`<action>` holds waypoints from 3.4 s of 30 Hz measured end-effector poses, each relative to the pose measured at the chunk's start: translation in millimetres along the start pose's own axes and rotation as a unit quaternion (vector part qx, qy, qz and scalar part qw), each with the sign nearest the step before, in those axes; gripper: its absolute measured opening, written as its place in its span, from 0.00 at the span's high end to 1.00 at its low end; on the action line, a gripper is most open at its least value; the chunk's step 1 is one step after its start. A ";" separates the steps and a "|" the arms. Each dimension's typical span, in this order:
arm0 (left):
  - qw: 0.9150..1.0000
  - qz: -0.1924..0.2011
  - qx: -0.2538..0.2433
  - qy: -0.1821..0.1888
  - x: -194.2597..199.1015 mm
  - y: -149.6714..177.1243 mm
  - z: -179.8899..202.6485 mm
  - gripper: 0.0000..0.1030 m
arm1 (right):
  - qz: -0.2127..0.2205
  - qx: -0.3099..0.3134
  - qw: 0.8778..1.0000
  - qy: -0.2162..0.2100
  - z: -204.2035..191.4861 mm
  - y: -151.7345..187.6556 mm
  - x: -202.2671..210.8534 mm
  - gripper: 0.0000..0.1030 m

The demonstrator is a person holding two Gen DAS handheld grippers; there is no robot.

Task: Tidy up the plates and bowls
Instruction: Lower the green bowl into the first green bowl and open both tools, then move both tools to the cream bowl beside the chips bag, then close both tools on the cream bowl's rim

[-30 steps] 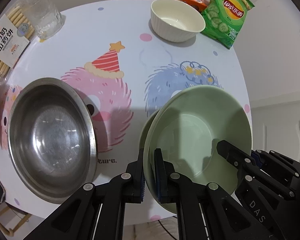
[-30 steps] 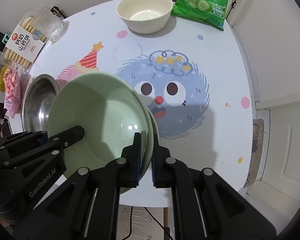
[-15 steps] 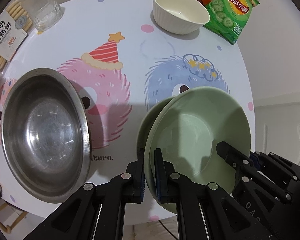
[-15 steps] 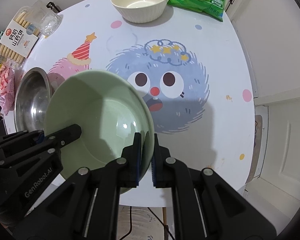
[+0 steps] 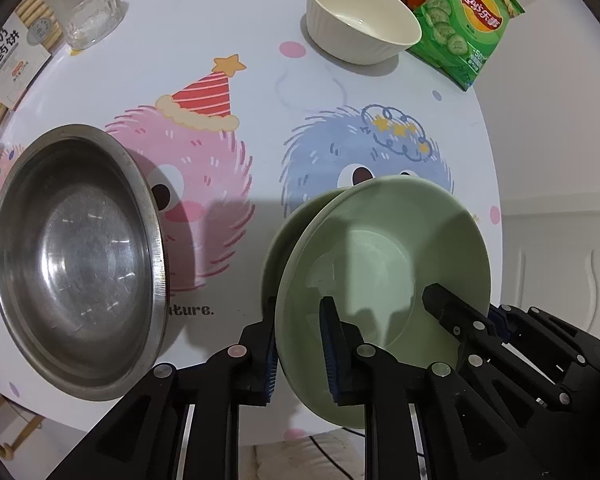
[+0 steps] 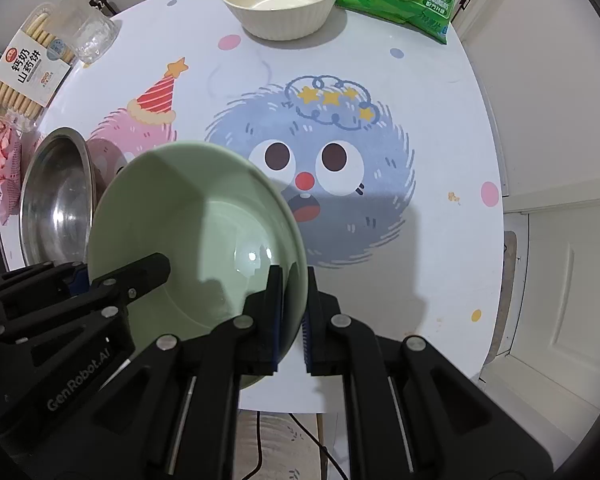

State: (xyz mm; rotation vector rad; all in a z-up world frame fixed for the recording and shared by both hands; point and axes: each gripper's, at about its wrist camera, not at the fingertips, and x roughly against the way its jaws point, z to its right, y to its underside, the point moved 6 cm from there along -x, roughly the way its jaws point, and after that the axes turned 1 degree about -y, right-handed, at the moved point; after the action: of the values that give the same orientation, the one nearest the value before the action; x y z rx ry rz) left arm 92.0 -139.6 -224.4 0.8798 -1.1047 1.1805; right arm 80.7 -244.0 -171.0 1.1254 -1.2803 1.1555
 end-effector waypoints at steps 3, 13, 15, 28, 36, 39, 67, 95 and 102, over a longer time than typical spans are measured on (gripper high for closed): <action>1.000 0.003 0.005 0.005 2.9 -1.1 -0.2 0.76 | -0.005 0.004 1.000 0.002 -0.5 -0.7 -0.8 0.90; 0.999 0.008 0.014 0.028 14.6 -4.7 -1.3 0.61 | -0.015 -0.001 1.000 -0.006 1.0 -3.5 -1.0 0.90; 0.999 0.005 0.015 0.034 15.8 -4.3 -2.1 0.59 | -0.016 -0.003 1.000 -0.008 2.1 -4.2 -0.8 0.90; 0.998 0.025 0.030 0.049 31.4 -14.9 -11.5 0.40 | -0.018 -0.001 1.000 -0.008 0.0 -4.6 -0.9 0.86; 0.998 0.041 0.024 0.052 40.8 -21.1 -12.7 0.21 | -0.010 -0.002 1.000 -0.010 -3.1 -8.1 6.1 0.68; 0.997 0.047 0.025 0.053 44.7 -24.8 -14.4 0.18 | 0.002 0.002 1.000 -0.004 -4.6 -12.0 13.6 0.57; 0.995 0.072 0.065 0.014 44.0 -121.9 -23.4 0.17 | 0.043 -0.039 0.998 -0.013 38.8 -110.4 41.9 0.45; 0.994 0.046 0.088 -0.053 -30.2 -234.8 -23.1 0.26 | 0.015 -0.120 0.990 -0.070 65.7 -228.0 -40.8 0.53; 0.995 0.036 0.086 -0.043 -37.6 -234.4 -20.7 0.52 | 0.001 -0.112 0.991 -0.075 63.2 -232.9 -48.9 0.77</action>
State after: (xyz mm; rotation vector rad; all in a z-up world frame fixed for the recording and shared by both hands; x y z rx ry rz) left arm 325.1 -174.0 -259.8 1.0397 -1.1243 1.3221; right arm 307.6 -329.7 -213.4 1.0595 -1.4865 0.9155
